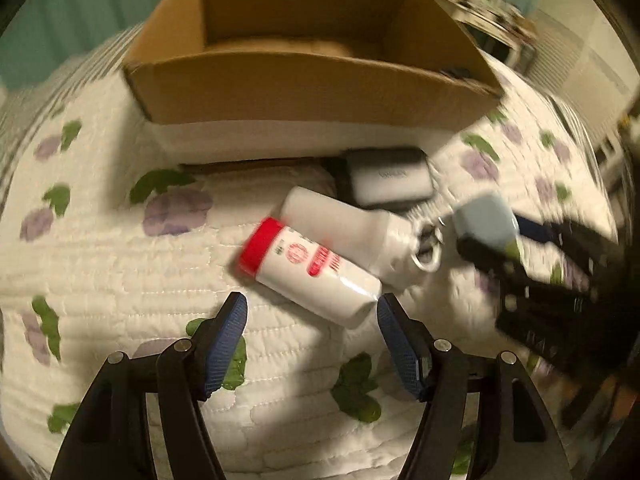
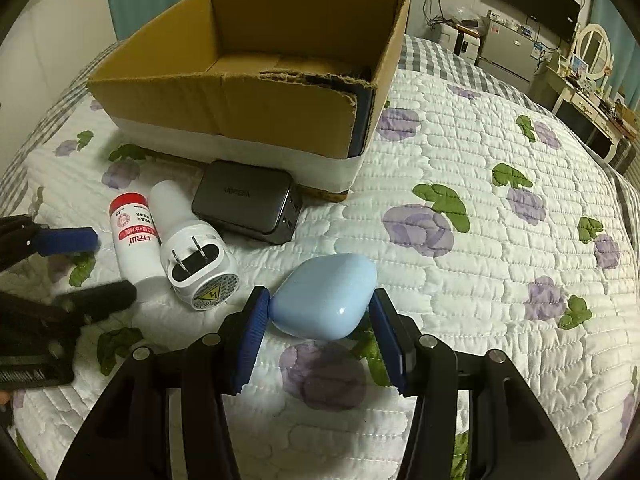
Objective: Organize rigid objects
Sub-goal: 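Grasp the light blue earbud case with the right gripper, then grasp the red-capped white bottle with the left gripper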
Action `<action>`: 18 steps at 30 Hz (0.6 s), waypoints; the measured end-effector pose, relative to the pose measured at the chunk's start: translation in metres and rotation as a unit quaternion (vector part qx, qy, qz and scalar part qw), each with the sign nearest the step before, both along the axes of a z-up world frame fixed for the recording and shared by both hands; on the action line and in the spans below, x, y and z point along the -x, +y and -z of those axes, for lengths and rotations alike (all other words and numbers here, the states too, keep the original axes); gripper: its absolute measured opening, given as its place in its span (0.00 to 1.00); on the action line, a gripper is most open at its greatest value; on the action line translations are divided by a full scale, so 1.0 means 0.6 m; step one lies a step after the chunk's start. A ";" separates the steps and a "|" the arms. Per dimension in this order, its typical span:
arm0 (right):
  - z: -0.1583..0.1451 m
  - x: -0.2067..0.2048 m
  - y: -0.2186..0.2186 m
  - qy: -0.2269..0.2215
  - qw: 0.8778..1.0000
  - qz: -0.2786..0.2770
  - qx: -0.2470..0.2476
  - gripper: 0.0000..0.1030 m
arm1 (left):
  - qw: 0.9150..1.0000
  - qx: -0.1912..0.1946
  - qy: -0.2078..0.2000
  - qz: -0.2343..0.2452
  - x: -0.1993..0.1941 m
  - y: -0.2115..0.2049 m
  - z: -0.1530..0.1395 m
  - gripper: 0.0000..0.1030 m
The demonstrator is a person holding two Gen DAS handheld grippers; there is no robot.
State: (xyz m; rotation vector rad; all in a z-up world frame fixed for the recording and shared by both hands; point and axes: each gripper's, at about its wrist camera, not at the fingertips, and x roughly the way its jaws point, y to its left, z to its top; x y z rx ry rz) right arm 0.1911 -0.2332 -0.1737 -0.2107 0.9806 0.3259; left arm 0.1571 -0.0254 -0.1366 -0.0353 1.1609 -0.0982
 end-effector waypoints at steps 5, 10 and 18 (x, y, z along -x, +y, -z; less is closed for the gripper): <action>0.001 0.000 0.000 0.000 1.000 0.000 0.002 0.50 | 0.995 0.047 0.022 -0.088 -0.030 0.017 0.025 0.68; 0.002 -0.001 0.001 0.002 1.000 -0.001 0.004 0.50 | 0.996 0.007 0.000 -0.089 -0.032 -0.022 0.026 0.67; -0.005 0.003 -0.005 -0.003 1.000 0.002 -0.003 0.50 | 0.998 0.048 0.031 -0.038 -0.001 0.004 0.022 0.41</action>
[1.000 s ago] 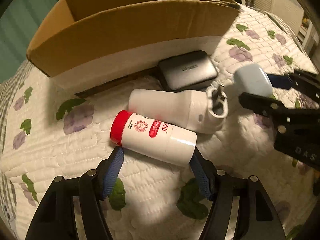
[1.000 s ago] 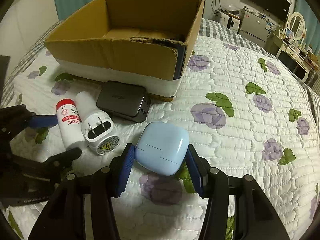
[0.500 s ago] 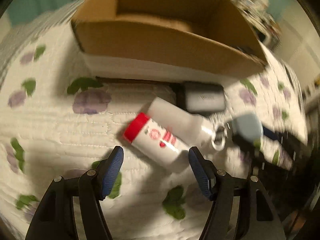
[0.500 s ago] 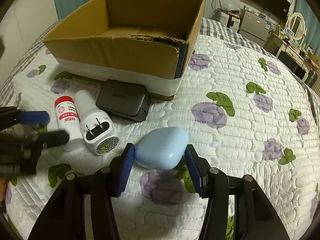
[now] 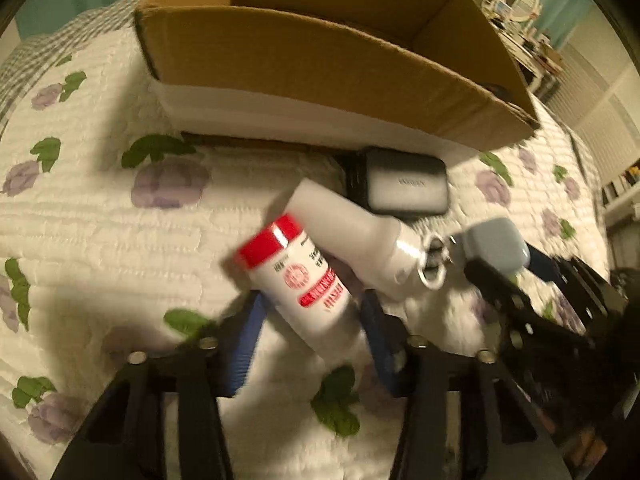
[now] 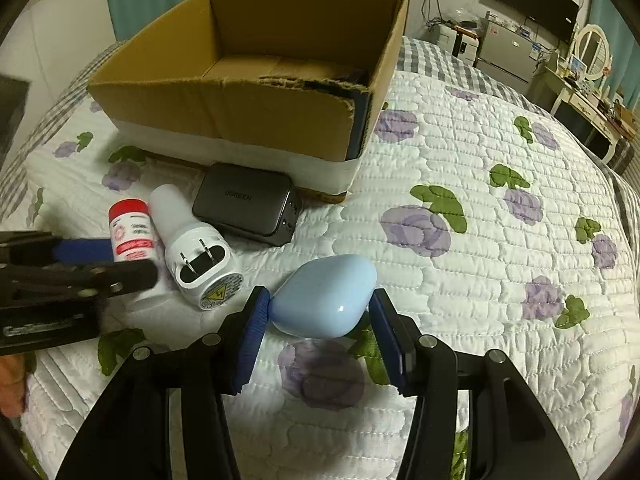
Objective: Organize rigid objects
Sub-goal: 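Grasp the red-capped white bottle with the left gripper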
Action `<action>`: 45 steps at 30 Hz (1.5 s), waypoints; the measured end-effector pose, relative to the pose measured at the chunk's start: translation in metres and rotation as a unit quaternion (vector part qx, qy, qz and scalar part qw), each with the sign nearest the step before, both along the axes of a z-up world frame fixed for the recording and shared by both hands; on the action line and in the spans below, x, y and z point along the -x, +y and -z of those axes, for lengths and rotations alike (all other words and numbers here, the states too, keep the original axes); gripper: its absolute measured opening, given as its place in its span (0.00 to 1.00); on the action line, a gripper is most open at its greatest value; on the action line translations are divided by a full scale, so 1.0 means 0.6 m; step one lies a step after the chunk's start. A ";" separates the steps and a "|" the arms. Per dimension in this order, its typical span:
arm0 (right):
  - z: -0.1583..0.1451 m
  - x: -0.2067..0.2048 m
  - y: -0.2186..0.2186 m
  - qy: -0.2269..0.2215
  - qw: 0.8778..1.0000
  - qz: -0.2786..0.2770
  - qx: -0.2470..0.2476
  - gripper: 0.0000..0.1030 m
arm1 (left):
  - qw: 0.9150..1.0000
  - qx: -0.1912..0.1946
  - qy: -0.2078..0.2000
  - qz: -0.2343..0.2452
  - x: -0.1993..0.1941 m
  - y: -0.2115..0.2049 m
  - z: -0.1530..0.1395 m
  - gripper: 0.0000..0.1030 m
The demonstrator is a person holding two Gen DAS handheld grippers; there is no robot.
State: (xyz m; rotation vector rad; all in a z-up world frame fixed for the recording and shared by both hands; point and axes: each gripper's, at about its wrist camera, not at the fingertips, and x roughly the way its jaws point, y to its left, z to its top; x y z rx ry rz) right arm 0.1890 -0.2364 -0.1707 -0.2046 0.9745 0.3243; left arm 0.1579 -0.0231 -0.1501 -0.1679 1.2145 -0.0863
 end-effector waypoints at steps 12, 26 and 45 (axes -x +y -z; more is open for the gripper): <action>-0.004 0.003 0.004 -0.004 1.000 0.000 -0.001 0.49 | 0.999 -0.048 0.007 -0.024 -0.031 -0.045 0.008 0.47; 0.002 -0.003 0.001 0.016 0.999 -0.004 -0.036 0.37 | 1.000 -0.025 -0.008 0.010 0.024 -0.023 -0.027 0.35; -0.005 0.011 0.017 -0.002 1.000 -0.002 -0.013 0.49 | 0.998 -0.014 -0.052 0.032 0.050 -0.022 -0.071 0.35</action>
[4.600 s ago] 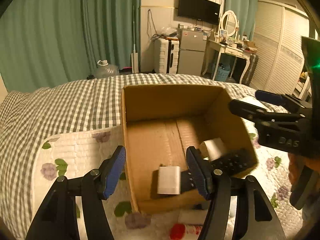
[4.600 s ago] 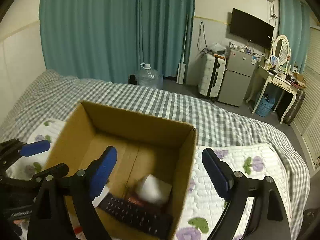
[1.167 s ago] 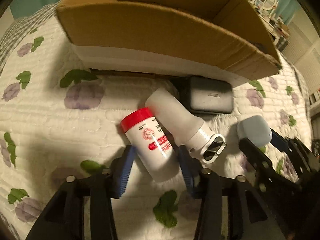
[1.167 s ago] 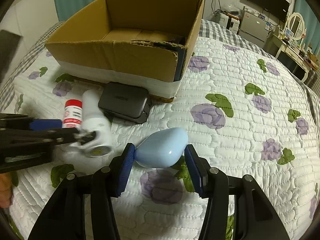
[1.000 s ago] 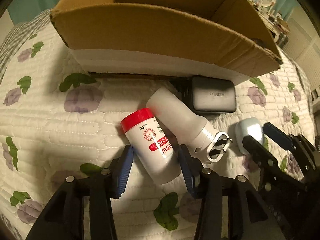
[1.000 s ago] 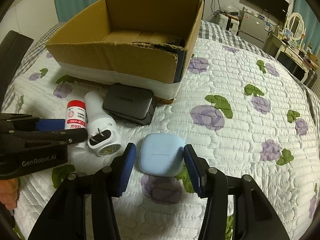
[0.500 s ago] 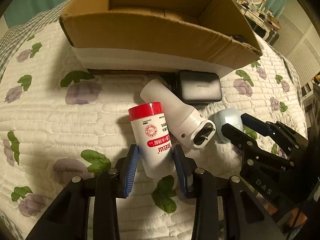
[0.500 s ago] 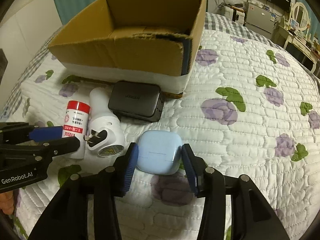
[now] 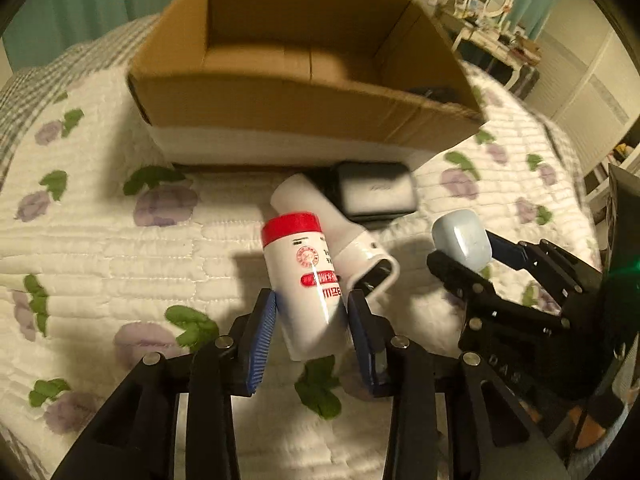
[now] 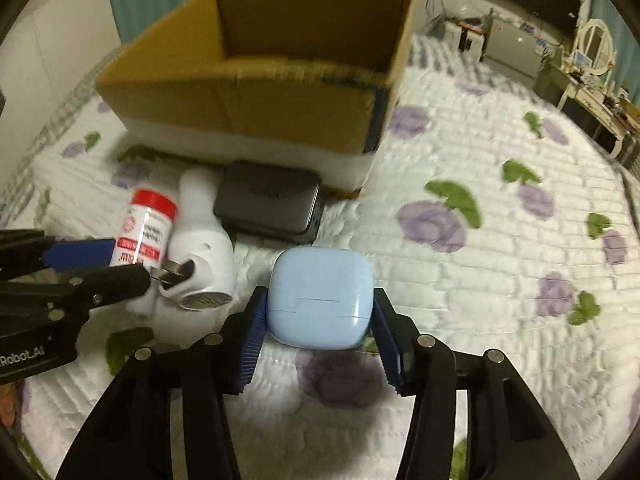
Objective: Organize rigid objects
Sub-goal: 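Grasp the red-capped white bottle with the left gripper, then carry the bottle and earbud case into the cardboard box and release both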
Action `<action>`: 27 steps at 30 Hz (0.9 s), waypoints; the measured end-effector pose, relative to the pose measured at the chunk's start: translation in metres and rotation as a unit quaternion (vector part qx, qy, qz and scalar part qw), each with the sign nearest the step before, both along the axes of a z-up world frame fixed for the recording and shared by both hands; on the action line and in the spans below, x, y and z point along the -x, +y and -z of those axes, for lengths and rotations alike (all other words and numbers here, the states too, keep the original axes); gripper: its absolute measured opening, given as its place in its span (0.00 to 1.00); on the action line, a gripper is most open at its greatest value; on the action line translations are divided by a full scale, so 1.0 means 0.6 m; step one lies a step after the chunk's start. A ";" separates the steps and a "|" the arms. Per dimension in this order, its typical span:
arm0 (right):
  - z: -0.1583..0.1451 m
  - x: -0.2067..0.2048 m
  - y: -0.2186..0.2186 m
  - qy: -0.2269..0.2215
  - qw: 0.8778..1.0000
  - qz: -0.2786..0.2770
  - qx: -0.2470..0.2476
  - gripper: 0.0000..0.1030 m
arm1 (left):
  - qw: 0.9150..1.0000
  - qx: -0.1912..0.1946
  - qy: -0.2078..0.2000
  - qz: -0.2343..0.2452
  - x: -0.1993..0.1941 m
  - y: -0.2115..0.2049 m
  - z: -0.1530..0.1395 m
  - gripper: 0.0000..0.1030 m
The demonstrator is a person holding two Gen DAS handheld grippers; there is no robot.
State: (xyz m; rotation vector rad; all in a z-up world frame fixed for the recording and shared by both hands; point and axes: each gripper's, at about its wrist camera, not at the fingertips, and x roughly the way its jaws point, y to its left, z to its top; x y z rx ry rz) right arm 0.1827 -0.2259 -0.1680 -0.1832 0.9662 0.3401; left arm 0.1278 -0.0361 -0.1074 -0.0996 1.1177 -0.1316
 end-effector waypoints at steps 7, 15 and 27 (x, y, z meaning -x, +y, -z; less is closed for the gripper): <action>-0.073 0.031 -0.015 -0.041 0.999 0.013 -0.022 0.49 | 1.000 0.000 -0.026 0.015 0.021 0.003 -0.060 0.00; -0.079 0.045 -0.025 -0.038 0.999 0.022 -0.031 0.49 | 0.998 -0.016 0.044 0.032 0.022 -0.011 -0.002 0.04; -0.044 0.037 -0.044 -0.016 0.998 0.034 -0.045 0.49 | 0.993 -0.067 0.069 0.066 0.035 -0.063 0.072 0.35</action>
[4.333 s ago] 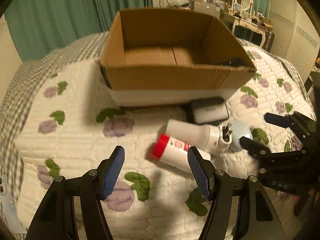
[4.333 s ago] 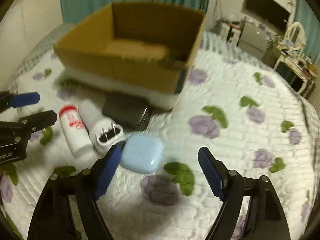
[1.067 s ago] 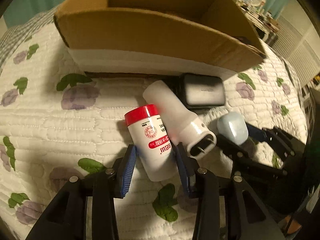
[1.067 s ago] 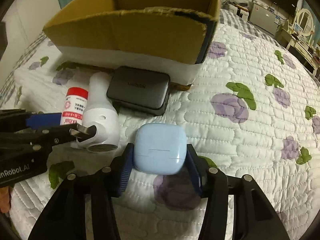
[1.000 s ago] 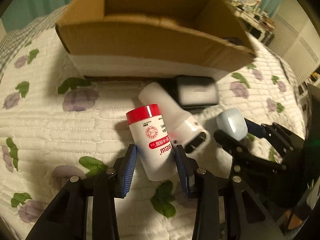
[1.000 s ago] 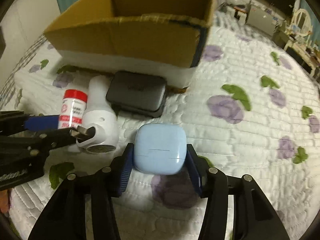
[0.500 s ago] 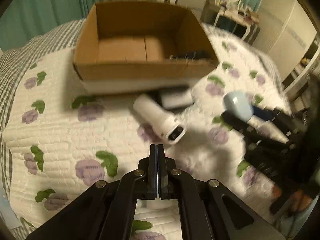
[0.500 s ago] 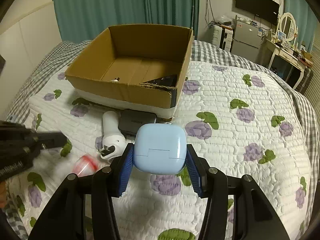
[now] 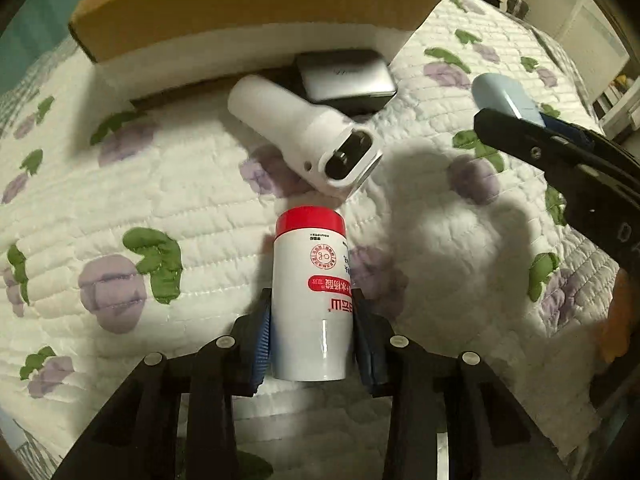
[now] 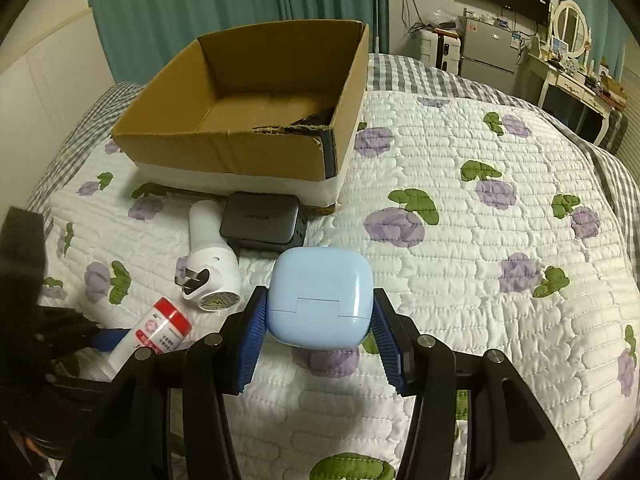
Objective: Organize rigid objects
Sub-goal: 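Carry the bottle and earbud case into the cardboard box and release both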
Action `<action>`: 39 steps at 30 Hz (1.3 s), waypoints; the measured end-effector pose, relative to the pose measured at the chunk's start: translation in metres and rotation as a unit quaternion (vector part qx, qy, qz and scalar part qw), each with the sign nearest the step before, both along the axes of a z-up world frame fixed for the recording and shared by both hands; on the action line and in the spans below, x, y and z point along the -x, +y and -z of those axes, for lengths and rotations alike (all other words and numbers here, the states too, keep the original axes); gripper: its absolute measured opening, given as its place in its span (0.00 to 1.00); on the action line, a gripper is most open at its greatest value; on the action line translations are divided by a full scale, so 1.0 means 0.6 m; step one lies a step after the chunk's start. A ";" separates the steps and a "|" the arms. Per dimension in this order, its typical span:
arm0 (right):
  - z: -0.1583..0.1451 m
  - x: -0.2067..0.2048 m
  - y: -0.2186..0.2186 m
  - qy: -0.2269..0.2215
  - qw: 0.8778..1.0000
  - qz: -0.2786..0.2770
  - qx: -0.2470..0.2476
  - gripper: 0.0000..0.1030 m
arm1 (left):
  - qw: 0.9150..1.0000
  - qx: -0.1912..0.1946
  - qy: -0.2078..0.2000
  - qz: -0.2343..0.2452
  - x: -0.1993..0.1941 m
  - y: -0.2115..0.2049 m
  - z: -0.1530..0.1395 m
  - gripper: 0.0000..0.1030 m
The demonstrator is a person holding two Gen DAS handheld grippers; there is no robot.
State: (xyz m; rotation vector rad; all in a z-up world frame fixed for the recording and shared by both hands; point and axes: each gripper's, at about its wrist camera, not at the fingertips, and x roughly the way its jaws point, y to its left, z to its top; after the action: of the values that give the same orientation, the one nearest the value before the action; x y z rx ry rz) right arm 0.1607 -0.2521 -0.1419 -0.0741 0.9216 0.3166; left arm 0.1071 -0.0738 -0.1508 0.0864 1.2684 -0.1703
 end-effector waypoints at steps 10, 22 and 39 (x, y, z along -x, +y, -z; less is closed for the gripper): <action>-0.085 0.007 0.012 -0.052 0.999 -0.017 -0.001 0.49 | 0.986 0.019 -0.163 0.008 -0.002 0.012 -0.206 0.35; -0.250 -0.141 0.055 -0.154 0.987 -0.042 -0.028 0.49 | 0.975 0.006 -0.220 -0.030 -0.182 0.053 -0.259 0.35; -0.145 -0.288 0.104 -0.119 0.992 -0.044 -0.004 0.49 | 0.967 -0.051 -0.248 -0.011 -0.277 0.056 -0.186 0.55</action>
State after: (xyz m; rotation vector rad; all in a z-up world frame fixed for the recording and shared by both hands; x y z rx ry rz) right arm 0.3337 -0.1899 -0.0547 -0.1424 0.6809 0.3855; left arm 0.2733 -0.0404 -0.0395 0.1899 0.7774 -0.0572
